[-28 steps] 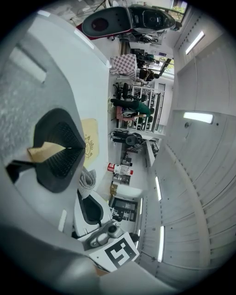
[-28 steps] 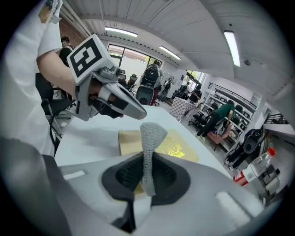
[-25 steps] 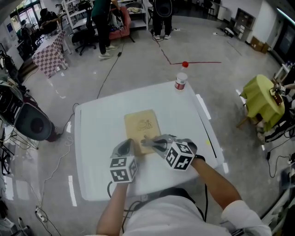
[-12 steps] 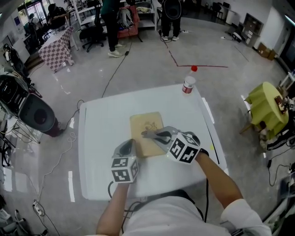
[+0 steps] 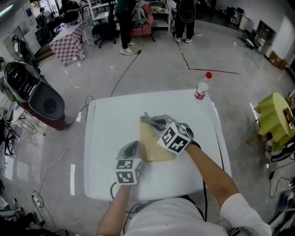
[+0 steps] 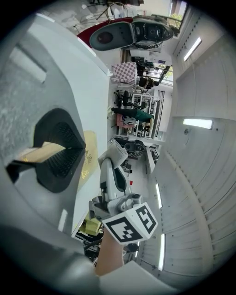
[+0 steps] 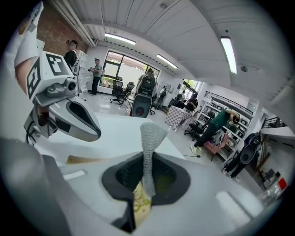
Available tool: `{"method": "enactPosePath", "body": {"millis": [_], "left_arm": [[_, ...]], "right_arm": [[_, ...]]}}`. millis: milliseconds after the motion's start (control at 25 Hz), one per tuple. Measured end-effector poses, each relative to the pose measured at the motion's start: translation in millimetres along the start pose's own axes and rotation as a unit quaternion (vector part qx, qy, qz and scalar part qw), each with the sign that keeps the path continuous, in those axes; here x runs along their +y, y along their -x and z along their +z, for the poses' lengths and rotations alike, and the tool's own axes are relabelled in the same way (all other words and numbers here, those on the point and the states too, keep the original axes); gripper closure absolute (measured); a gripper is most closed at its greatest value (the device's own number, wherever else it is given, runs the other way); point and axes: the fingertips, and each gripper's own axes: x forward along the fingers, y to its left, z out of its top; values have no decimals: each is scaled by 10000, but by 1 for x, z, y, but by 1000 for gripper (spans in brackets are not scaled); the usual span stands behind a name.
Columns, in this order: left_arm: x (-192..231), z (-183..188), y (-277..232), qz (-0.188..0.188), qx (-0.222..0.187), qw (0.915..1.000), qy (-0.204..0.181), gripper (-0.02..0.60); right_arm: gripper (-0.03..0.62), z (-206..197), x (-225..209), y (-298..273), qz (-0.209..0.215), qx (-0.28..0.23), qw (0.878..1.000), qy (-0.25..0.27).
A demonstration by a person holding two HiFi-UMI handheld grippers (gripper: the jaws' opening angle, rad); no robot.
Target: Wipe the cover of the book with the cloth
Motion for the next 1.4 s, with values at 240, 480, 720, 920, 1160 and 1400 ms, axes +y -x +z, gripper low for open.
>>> {"method": "enactPosePath", "body": {"millis": [240, 480, 720, 920, 1160, 1400], "left_arm": [[12, -3, 2, 121, 33, 9999, 55, 575], [19, -5, 5, 186, 93, 9997, 94, 575], [21, -8, 4, 138, 99, 9998, 69, 575], [18, -8, 3, 99, 103, 9999, 36, 575], [20, -7, 9, 103, 75, 9999, 28, 575], [21, -7, 14, 76, 34, 9999, 70, 575]], "right_arm": [[566, -6, -12, -37, -53, 166, 9998, 23], [566, -5, -16, -53, -103, 167, 9998, -30], [566, -3, 0, -55, 106, 185, 9998, 26], [566, -6, 13, -44, 162, 165, 9997, 20], [566, -7, 32, -27, 213, 165, 9996, -4], [566, -5, 54, -11, 299, 104, 9995, -43]]}}
